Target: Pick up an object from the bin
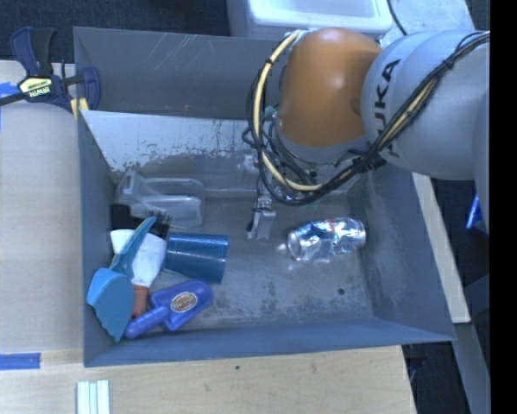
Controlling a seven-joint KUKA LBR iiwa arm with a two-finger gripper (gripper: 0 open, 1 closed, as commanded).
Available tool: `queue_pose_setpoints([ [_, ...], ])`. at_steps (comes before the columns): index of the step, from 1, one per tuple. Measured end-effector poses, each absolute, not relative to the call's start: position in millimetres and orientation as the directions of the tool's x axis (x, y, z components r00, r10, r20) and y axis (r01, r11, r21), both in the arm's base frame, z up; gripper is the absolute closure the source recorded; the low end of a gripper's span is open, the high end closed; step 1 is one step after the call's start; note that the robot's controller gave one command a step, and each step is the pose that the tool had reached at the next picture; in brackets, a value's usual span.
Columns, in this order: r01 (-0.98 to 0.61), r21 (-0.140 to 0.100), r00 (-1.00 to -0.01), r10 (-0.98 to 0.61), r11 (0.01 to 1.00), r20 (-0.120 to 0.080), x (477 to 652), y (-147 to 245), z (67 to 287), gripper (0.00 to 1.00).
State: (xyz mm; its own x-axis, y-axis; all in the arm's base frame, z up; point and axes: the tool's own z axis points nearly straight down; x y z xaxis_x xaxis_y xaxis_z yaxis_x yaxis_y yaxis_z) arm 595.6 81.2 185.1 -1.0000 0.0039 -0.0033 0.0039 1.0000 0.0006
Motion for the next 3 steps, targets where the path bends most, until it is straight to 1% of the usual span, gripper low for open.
queue_pose_setpoints([
  [1, 0.004, 0.001, -1.000, 0.004, 1.000, -0.003, 595.6, 81, 185, 0.00],
  [2, -0.190, -0.001, -0.982, -0.190, 0.982, -0.004, 578.6, 22, 119, 0.00],
  [3, -0.184, 0.000, -0.983, -0.184, 0.983, -0.010, 601.9, 39, 120, 0.00],
])
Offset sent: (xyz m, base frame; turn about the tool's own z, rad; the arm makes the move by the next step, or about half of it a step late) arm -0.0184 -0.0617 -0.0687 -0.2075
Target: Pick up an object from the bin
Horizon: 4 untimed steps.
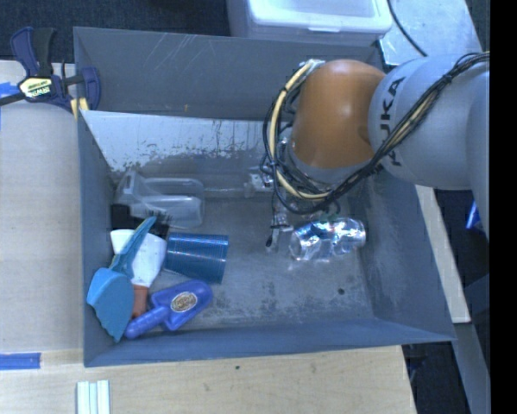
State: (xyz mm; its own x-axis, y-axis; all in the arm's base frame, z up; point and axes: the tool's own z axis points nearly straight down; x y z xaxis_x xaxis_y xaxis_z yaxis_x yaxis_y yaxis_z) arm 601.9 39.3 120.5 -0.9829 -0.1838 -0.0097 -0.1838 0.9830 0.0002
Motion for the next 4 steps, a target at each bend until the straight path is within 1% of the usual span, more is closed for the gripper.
queue_pose_setpoints([
  [1, -0.042, -0.003, -0.999, -0.042, 0.999, -0.003, 565.8, -56, 96, 0.00],
  [2, 0.238, 0.008, -0.971, 0.238, 0.971, -0.015, 603.0, -48, 77, 1.00],
  [3, 0.238, 0.008, -0.971, 0.238, 0.971, -0.015, 603.0, -48, 77, 1.00],
  [4, 0.243, 0.008, -0.970, 0.243, 0.970, -0.010, 594.6, -48, 92, 1.00],
])
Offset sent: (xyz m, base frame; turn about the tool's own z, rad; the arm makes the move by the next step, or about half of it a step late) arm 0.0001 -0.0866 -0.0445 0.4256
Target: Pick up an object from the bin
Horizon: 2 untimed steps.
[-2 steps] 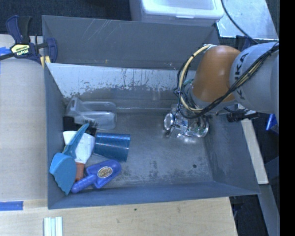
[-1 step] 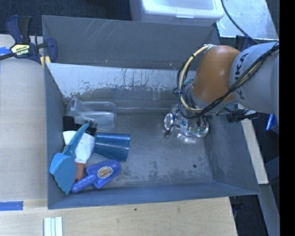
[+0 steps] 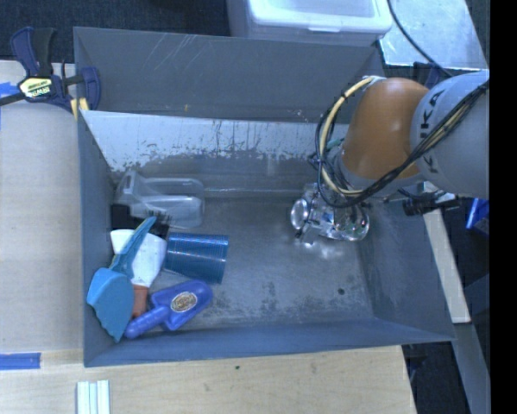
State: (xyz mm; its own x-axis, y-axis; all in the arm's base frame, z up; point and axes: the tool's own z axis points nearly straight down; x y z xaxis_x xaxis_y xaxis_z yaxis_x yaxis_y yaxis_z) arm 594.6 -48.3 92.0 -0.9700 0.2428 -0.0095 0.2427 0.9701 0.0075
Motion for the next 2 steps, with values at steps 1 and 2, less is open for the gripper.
queue_pose_setpoints([
  [1, 0.027, 0.011, -1.000, 0.027, 1.000, -0.013, 563.0, -91, 133, 1.00],
  [2, 0.089, 0.006, -0.996, 0.089, 0.996, -0.014, 575.6, -82, 137, 1.00],
])
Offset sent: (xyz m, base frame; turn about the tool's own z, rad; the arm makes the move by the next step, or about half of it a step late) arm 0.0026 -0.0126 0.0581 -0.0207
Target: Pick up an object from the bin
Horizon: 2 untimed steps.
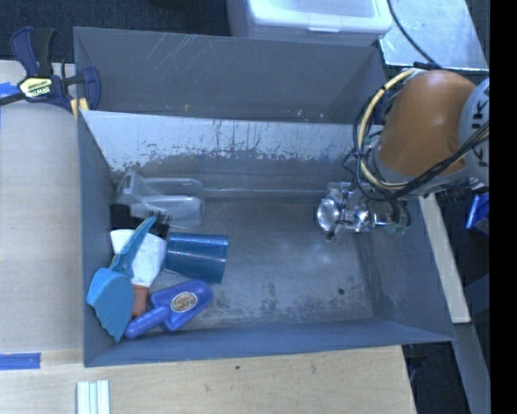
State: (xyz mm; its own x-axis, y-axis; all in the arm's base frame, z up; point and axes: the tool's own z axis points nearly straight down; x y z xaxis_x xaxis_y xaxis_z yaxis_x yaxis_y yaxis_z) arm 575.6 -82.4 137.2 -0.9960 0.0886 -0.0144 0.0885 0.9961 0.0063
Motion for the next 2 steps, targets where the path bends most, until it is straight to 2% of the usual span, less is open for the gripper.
queue_pose_setpoints([
  [1, -0.051, 0.020, -0.998, -0.051, 0.998, -0.027, 575.7, -90, 102, 1.00],
  [2, -0.165, 0.012, -0.986, -0.164, 0.986, -0.015, 570.8, -94, 115, 1.00],
])
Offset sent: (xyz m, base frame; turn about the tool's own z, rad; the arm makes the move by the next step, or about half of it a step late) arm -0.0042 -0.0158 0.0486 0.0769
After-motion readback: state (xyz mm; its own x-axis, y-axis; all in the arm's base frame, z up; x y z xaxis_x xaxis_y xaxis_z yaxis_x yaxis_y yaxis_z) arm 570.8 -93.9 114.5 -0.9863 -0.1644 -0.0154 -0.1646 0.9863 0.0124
